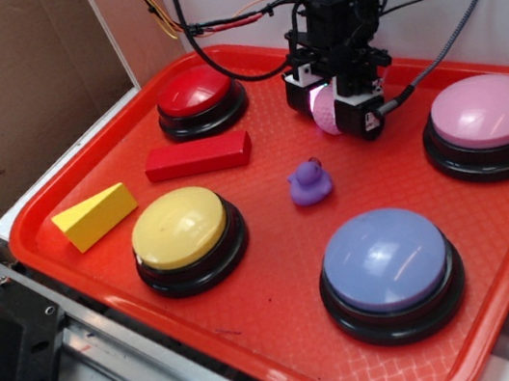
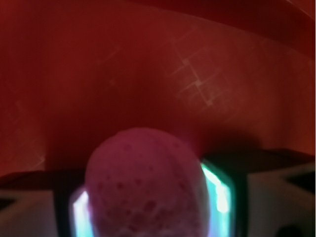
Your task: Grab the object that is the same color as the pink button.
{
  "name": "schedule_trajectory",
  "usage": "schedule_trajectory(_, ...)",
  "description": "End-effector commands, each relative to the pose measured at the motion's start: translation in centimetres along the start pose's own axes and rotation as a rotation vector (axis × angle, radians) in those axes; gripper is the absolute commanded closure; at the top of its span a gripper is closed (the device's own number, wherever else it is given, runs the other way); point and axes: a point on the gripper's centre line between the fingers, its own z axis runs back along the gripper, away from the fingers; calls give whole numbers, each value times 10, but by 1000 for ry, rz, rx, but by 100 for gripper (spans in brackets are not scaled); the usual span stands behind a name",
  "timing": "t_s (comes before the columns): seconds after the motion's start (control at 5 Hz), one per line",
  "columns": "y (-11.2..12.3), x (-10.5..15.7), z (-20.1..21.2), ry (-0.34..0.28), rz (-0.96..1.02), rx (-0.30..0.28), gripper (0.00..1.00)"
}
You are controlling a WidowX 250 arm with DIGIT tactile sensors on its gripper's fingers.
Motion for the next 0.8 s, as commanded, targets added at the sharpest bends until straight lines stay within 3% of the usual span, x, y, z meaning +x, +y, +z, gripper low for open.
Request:
schedule_trajectory(0.0,36,-39,82,-183,155,135,100)
schedule_trajectory(0.2,43,-87,119,-228,369,6,100)
schedule_trajectory(0.4,40,-121,158,-330,416,-68,100)
schedule_trajectory(0.6,38,-138,204,-381,403,-85,100)
